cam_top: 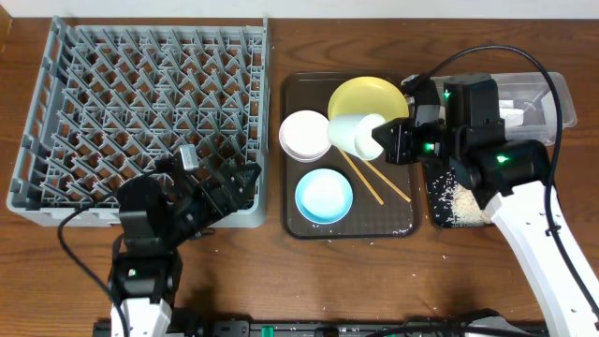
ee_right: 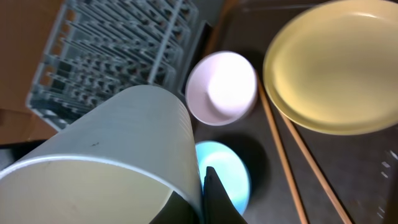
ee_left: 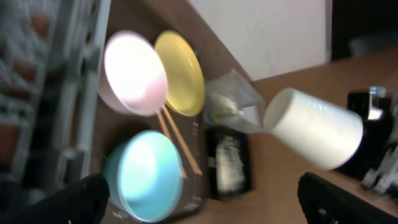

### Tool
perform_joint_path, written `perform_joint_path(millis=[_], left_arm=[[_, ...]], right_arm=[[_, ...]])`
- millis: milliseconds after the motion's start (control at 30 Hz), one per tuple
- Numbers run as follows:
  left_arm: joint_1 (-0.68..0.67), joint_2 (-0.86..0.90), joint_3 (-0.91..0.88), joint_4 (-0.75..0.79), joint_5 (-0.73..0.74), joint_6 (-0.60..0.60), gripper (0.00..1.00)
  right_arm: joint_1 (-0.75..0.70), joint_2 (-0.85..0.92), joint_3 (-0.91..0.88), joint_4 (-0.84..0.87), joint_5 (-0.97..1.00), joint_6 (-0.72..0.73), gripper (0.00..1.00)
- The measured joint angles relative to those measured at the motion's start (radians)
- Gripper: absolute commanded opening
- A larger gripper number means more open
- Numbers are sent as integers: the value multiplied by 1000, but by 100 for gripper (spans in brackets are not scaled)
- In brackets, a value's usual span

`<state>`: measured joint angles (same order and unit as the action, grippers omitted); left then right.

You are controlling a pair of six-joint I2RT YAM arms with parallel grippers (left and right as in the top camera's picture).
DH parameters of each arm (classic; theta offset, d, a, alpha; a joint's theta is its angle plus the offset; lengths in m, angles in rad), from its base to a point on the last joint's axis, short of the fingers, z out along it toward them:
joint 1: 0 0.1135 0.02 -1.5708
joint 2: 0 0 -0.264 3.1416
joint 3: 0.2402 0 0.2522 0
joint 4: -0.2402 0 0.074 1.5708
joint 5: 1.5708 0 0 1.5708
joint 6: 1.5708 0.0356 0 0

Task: Sort waste into correct bins and load items into the dishwasher
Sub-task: 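Move the cup toward the left gripper and grasp it with the left gripper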

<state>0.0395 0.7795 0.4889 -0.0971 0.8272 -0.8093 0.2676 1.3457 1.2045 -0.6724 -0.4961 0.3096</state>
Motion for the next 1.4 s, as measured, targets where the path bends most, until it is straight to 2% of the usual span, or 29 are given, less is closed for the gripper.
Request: perform_joint_path(millis=[167,333,533,600,900,1400], left_arm=[[0,104,0,5,124,-328,98],[0,152,0,31,243,-468,99],[0,163,3,360,422,-480,99],[0,161,5,422,470,-482,99],[0,161,5,438,549,-500,99],[0,161,5,438,578,-512,99]], right_arm=[[0,52,0,43,-80,0,1],[0,139,0,100,-203,0,1],[0,246,0,235,-436,-4,1],[5,282,0,288,-522,-7,1],[89,369,-1,461,-769,-7,1],[227,369,-1,468,-835,-14,1]])
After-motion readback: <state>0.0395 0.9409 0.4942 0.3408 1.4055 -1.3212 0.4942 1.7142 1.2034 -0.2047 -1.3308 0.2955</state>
